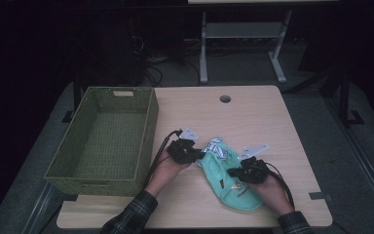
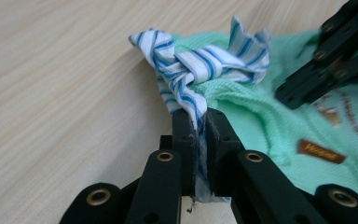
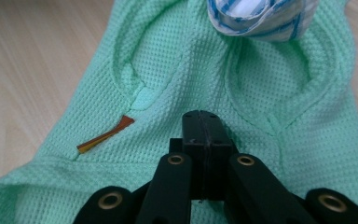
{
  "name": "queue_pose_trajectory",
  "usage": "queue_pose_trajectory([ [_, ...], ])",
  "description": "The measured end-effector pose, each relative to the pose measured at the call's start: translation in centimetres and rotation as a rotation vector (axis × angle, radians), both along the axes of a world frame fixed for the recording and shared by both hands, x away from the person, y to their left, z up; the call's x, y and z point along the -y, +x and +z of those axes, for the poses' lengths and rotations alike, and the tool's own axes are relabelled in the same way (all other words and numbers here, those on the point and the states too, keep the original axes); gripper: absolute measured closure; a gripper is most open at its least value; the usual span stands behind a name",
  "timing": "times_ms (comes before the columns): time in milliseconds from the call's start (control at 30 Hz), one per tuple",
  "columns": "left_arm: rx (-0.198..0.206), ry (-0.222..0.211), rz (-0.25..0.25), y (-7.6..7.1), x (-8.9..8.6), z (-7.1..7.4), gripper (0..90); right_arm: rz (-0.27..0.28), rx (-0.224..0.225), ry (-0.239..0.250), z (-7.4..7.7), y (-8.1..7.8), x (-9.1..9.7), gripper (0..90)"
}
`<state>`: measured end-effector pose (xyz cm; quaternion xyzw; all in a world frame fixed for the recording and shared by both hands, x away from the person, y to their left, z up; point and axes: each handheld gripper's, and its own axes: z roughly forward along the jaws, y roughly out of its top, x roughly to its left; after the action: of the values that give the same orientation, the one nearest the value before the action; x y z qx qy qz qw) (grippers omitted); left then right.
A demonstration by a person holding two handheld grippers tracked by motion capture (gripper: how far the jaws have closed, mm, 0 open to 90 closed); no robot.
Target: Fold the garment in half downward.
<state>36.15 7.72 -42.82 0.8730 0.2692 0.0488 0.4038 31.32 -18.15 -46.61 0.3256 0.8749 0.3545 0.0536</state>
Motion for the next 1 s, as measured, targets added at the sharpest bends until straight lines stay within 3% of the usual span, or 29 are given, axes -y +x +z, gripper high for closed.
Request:
queue_pose_trajectory([
  [367, 0.034, -0.067, -0.016, -0.4, -0.1, 2.3, 83.4, -0.011, 0.017, -0.015, 0.0, 0.9, -1.6, 89.7],
  [533, 0.057, -0.068, -0.029, -0.7, 0.1, 3.2, 83.5, -0.012, 0.039, -0.027, 0.1, 1.1, -2.4, 89.7],
  [733, 0.096, -0.058, 0.015, -0.4, -1.0, 3.8, 83.5, -0.023, 0.077, 0.001, 1.3, 0.4, -1.3, 89.7],
  [1000, 0.138, -0.062, 0.093, 0.0, -2.7, 4.7, 83.4, -0.023, 0.085, -0.004, 1.8, -1.4, 0.7, 89.7],
])
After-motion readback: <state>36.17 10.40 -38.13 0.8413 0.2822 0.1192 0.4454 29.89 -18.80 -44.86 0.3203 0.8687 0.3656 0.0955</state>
